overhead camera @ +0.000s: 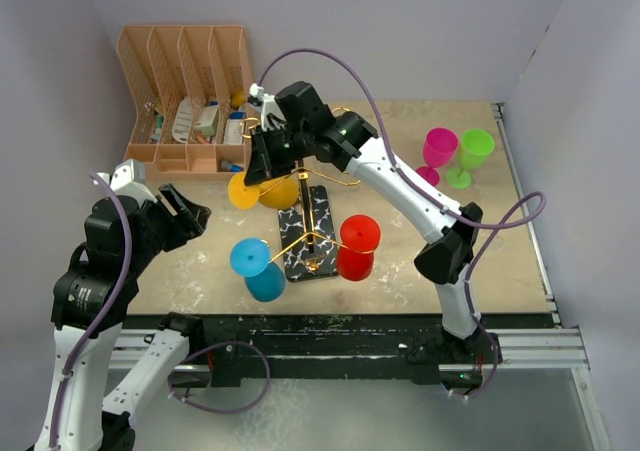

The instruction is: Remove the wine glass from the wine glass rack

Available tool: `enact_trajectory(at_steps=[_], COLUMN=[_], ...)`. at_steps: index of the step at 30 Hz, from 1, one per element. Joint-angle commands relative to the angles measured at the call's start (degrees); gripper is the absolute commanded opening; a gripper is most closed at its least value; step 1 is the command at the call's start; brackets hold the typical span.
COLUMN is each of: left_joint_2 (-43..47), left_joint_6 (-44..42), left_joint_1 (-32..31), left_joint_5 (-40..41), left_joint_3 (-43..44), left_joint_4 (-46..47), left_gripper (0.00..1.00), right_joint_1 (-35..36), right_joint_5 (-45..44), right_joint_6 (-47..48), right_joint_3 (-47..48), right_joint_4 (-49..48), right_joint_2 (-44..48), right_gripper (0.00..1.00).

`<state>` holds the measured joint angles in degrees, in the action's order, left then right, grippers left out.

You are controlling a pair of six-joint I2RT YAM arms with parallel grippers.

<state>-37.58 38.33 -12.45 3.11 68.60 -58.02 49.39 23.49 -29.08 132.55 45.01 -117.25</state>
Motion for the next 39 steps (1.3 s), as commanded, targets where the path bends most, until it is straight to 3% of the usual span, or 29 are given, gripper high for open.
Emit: enact_trajectory(at_steps=[1, 4, 22, 29, 39], left_joint_2=[0.3, 0.2, -0.5, -0.5, -0.9], left_joint_6=[-0.6, -0.4, 0.7, 1.0, 0.9], left_joint_1=[-0.1, -0.1, -0.1, -0.1, -0.1], left_joint_5=[0.4, 0.1, -2.1, -2.1, -1.6], left_joint_3=[1.2, 1.9, 4.3, 4.7, 6.9], left_joint_4=[1.2, 1.2, 1.2, 1.3, 0.4], left_gripper=[0.66, 0.66, 0.66, 0.66, 0.66], right_joint_1=[0.3, 0.0, -7.0, -8.2, -8.6], right_joint_5=[-0.4, -0.8, 3.6, 2.1, 9.4], right_joint_6=[-2.9, -4.6, -14.7, -14.3, -19.1], right_joint_3=[-2.7, -4.1, -20.8, -19.1, -12.6], right_joint_4=[-6.2, -8.3, -21.7, -24.9, -33.6], right_joint_2=[4.3, 5.6, 15.5, 13.9, 11.4], right_gripper=[0.07, 0.0, 0.0, 0.0, 0.0])
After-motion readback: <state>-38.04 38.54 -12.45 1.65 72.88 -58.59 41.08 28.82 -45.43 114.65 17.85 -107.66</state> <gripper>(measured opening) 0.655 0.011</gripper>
